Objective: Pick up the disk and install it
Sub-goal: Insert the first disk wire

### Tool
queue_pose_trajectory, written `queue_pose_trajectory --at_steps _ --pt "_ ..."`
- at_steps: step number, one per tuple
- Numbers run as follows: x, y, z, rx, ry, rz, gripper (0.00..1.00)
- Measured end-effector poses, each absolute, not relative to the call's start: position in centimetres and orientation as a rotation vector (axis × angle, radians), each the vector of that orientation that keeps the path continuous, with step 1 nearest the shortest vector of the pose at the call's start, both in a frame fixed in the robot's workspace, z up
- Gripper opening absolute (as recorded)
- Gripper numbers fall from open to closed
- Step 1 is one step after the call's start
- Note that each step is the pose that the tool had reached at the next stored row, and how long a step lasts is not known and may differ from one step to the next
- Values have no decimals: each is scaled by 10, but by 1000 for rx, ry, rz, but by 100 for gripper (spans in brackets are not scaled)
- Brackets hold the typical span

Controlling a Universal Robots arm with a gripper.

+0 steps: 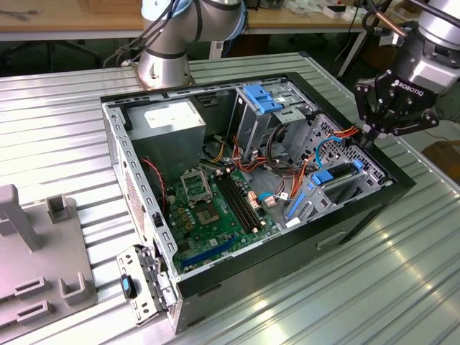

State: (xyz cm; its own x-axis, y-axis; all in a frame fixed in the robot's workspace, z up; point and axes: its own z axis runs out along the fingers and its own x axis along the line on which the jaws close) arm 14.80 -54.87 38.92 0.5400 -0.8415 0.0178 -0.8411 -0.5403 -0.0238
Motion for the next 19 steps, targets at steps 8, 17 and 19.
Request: queue_pose_trajectory --at_steps 8,17,19 --pt "163 -531 389 -2754 1486 -42 11" --pt "165 -512 388 -2848 1291 -41 11" --pt "165 -512 387 -2882 1212 -40 11"
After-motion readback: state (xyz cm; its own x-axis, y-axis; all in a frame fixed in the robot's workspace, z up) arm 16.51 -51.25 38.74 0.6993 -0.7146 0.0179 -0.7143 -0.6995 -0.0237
